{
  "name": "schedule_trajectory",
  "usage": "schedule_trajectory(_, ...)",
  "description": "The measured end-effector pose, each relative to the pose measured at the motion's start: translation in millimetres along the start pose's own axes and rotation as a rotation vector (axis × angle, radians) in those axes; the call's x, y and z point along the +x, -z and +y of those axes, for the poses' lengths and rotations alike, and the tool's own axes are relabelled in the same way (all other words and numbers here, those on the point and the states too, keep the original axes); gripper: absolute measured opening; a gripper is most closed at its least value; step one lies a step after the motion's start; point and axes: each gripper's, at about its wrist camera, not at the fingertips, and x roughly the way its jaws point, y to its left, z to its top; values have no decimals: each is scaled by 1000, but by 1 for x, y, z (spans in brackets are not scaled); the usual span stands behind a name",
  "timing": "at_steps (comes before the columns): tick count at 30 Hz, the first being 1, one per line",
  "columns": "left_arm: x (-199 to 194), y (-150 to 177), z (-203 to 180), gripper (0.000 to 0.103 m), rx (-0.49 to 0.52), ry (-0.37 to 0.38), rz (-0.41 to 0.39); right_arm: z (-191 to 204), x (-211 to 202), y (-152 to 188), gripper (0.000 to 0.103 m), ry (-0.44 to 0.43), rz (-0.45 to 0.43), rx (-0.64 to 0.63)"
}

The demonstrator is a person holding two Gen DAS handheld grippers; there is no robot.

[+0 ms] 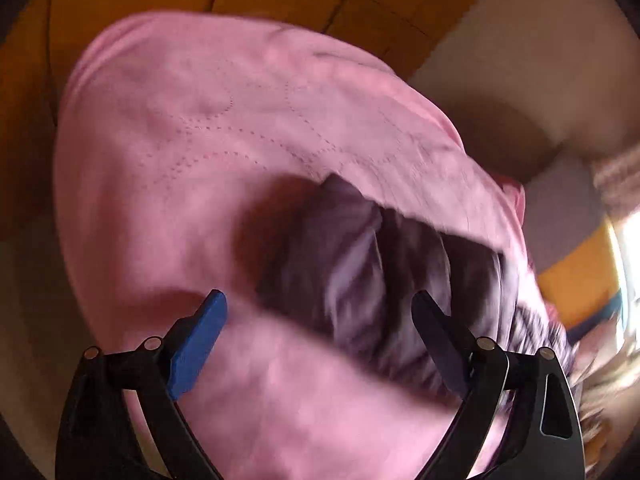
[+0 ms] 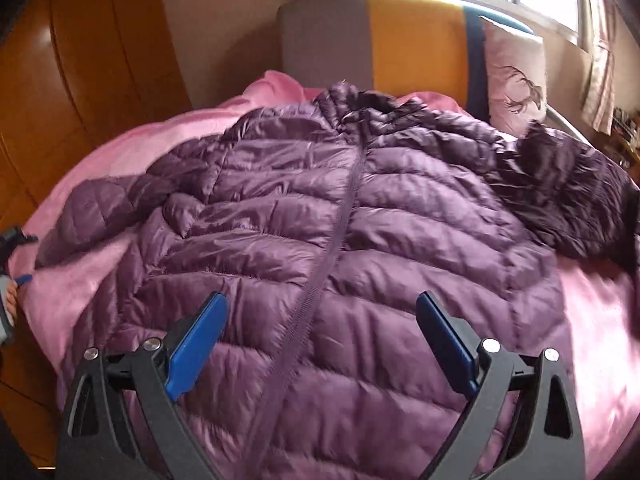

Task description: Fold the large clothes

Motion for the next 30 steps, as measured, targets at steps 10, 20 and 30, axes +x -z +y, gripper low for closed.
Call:
schedule_trajectory(10, -5, -18, -6, 1, 115, -98, -127, -8, 45, 17, 97, 15, 37, 25)
schedule_trajectory(20, -14, 12, 21, 1, 125, -315, -91, -11, 50, 22, 101, 20, 34, 15)
schedule_trajectory(30, -71, 72, -97, 85, 359, -44, -226, -18, 40, 21, 101, -26, 41, 45)
